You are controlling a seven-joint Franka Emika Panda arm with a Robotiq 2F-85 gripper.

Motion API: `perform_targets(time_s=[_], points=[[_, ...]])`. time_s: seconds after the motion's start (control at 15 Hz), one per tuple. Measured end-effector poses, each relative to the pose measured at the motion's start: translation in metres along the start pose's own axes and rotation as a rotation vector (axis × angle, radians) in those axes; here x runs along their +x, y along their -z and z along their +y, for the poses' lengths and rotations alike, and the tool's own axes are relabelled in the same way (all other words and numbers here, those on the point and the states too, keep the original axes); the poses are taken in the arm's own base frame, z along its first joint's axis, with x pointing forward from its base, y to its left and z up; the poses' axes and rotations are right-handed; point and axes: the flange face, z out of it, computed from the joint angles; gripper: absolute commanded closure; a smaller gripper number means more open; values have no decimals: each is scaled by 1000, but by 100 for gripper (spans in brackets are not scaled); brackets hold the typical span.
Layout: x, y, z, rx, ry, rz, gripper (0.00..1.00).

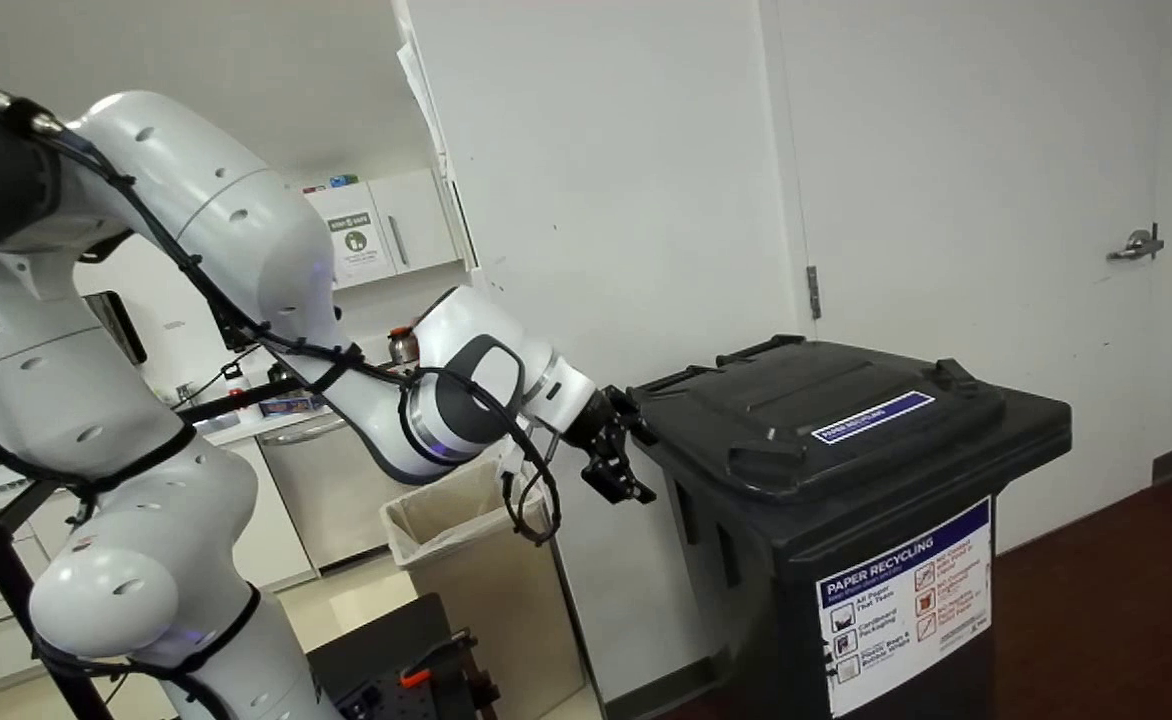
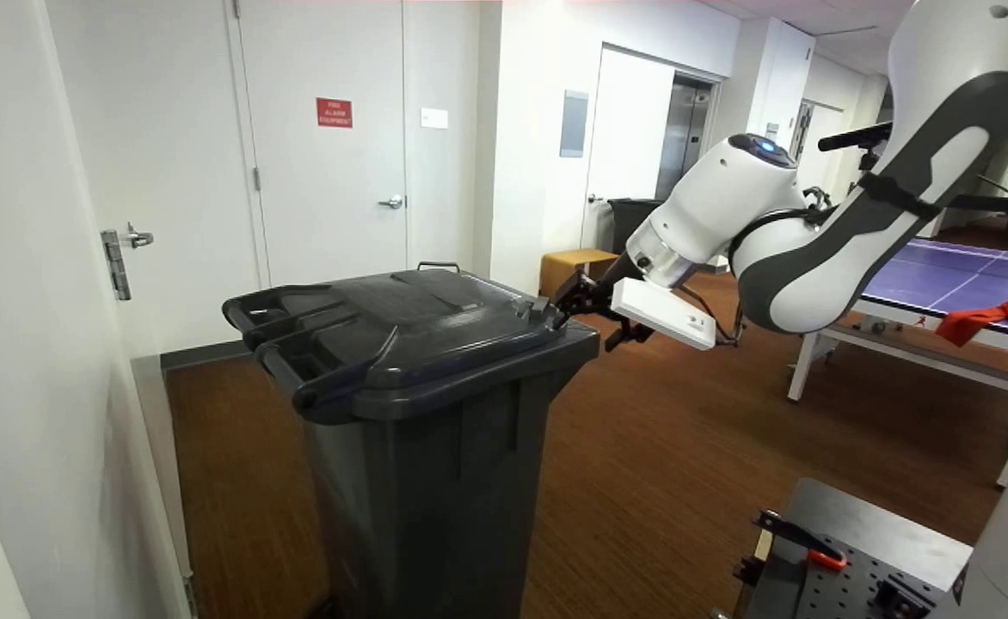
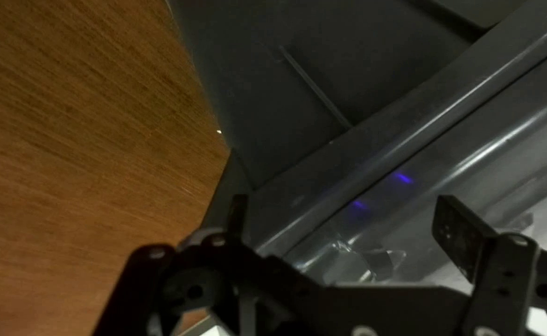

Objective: Close the lid of the big black bin.

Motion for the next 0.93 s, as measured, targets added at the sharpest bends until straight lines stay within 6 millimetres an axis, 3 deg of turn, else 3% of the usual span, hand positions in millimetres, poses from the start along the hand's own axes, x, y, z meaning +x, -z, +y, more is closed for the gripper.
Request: perform_targets(time_s=[0.27,0.53,0.73,0.93], points=[[2,30,-26,-6,194,32,0],[2,62,-58,-24,363,-41,0],[23,105,-79,-36,467,-94,0],[54,163,-101,-42,535,-118,0]])
